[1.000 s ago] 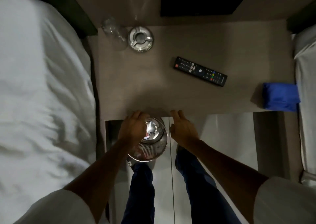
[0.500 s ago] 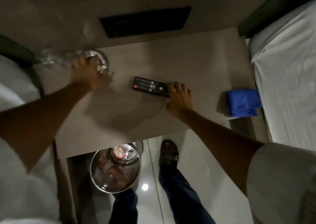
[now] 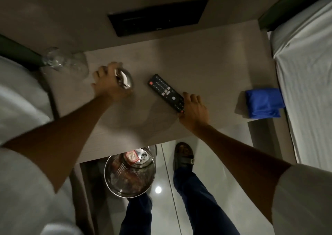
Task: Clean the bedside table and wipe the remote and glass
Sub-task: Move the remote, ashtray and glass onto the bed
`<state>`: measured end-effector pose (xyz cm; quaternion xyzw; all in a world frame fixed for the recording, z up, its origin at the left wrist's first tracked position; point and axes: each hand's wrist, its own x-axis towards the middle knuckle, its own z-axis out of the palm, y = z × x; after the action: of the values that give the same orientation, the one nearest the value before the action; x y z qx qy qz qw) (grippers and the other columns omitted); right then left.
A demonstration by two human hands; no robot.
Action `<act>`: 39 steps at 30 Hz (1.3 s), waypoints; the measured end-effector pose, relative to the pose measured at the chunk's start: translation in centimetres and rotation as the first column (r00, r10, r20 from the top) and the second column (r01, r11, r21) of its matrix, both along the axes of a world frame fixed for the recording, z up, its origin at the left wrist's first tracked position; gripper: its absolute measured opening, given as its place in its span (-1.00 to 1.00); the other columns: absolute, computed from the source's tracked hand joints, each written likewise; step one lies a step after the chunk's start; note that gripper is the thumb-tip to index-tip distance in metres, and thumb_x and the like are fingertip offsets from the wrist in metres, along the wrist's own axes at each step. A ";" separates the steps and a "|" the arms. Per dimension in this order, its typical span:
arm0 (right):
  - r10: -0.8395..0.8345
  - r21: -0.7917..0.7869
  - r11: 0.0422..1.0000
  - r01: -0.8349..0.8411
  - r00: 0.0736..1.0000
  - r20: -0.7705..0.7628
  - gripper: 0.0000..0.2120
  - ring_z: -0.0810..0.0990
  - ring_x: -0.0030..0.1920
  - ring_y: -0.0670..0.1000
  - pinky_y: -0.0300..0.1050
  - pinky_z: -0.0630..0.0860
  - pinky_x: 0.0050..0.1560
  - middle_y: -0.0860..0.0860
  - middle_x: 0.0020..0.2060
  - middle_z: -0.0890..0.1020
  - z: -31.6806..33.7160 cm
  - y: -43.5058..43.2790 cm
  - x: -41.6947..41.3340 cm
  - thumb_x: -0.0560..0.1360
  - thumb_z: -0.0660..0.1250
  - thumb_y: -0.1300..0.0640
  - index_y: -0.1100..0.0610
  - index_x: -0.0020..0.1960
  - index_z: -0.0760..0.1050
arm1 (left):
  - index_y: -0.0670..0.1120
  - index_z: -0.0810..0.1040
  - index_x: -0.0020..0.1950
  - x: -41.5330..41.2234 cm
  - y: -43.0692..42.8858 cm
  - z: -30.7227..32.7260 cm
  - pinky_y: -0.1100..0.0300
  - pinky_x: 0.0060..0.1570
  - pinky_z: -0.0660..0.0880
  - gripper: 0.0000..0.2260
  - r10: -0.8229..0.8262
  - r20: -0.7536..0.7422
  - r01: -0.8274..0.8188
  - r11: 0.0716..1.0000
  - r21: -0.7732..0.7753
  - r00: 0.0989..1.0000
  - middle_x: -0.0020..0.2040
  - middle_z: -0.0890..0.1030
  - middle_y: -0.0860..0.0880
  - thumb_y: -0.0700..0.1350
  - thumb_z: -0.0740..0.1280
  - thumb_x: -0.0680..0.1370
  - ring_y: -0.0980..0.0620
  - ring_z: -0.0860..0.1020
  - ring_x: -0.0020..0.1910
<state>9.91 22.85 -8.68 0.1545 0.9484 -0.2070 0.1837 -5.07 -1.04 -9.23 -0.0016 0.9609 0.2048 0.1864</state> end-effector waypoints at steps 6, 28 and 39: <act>-0.010 -0.064 0.998 0.010 1.000 -0.006 -0.34 0.39 0.20 0.11 -0.01 0.46 0.04 0.13 0.22 0.45 3.1 -4.5 1.4 0.39 0.40 0.05 0.09 0.39 0.18 | 0.11 0.33 0.39 8.0 -3.9 3.2 -0.20 0.19 0.35 -0.26 -0.059 -0.146 0.063 0.998 0.021 0.987 0.39 0.38 -0.12 0.18 0.48 0.25 -0.24 0.31 0.35; 0.438 -0.315 0.780 -0.541 0.831 -0.344 -0.52 0.44 0.03 0.17 0.02 0.48 -0.18 0.14 0.00 0.47 18.3 -50.1 7.4 0.33 0.39 0.01 0.12 0.17 0.33 | 0.00 0.49 0.32 30.1 -43.2 17.9 -0.21 0.14 0.44 -0.27 0.603 -0.496 -0.741 0.659 -0.132 0.625 0.36 0.44 -0.19 0.35 0.39 0.24 -0.32 0.41 0.28; 0.549 -0.124 0.733 -0.669 0.689 -0.473 -0.64 0.51 -0.03 0.15 0.02 0.54 -0.20 0.13 -0.05 0.51 17.4 -45.1 1.8 0.53 0.16 -0.16 0.12 0.09 0.42 | -0.07 0.41 0.40 28.6 -42.1 16.9 -0.27 0.28 0.27 -0.36 0.590 -0.515 -0.741 0.655 -0.144 0.622 0.45 0.36 -0.24 0.32 0.13 0.49 -0.30 0.30 0.42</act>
<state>11.67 -22.26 8.75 -0.2477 0.9206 -0.2954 0.0622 23.50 -43.13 7.67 -0.3514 0.9245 0.0841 -0.1215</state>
